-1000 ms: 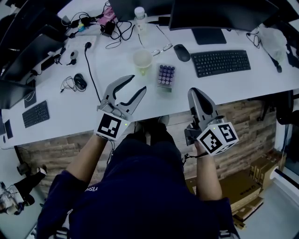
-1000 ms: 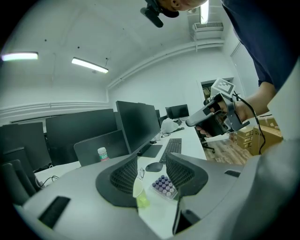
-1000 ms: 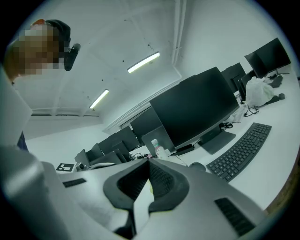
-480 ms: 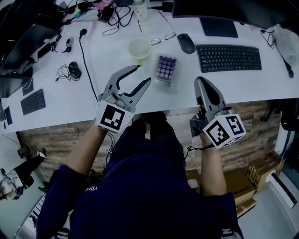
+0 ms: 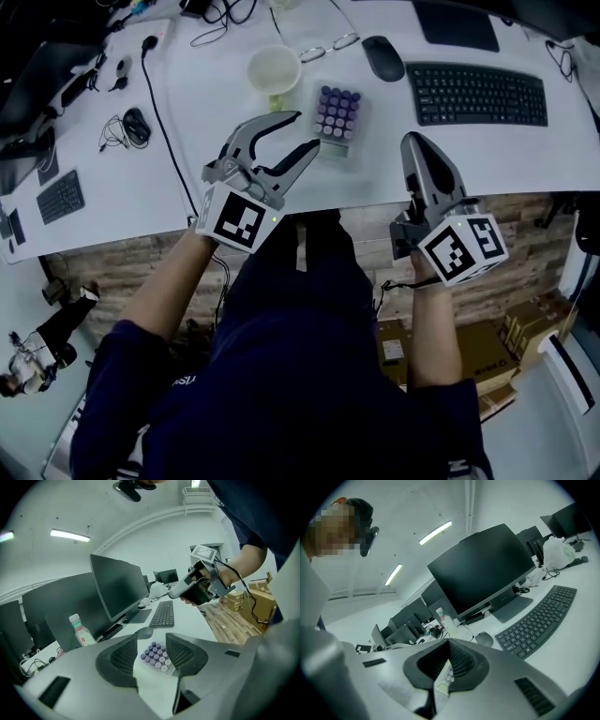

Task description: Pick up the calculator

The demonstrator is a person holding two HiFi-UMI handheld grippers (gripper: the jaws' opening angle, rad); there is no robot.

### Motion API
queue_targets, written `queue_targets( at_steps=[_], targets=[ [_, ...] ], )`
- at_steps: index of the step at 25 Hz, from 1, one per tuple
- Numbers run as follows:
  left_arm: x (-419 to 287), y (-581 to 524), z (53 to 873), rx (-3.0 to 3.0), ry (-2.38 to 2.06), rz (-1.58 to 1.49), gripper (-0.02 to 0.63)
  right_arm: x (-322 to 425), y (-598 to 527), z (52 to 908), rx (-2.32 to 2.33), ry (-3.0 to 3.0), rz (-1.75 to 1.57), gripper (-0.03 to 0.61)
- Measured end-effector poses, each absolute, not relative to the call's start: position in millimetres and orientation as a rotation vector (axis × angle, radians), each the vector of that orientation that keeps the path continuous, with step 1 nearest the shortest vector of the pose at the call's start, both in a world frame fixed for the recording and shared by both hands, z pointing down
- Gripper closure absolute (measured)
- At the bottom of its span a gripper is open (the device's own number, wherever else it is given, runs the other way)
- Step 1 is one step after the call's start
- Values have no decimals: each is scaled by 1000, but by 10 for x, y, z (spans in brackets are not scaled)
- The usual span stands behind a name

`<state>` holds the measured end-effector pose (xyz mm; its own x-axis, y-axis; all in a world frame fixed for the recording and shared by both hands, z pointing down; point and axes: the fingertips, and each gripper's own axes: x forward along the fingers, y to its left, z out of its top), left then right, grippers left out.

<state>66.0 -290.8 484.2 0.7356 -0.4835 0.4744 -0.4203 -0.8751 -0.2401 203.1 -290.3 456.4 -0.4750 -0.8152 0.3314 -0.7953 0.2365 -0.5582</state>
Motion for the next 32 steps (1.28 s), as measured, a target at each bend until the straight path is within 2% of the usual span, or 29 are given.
queue_targets(
  at_steps=[32],
  targets=[
    [946,-2406,5850,-2725,390,-1015,408,2298,-2455,5334,-1699,2276,-1162,574]
  ],
)
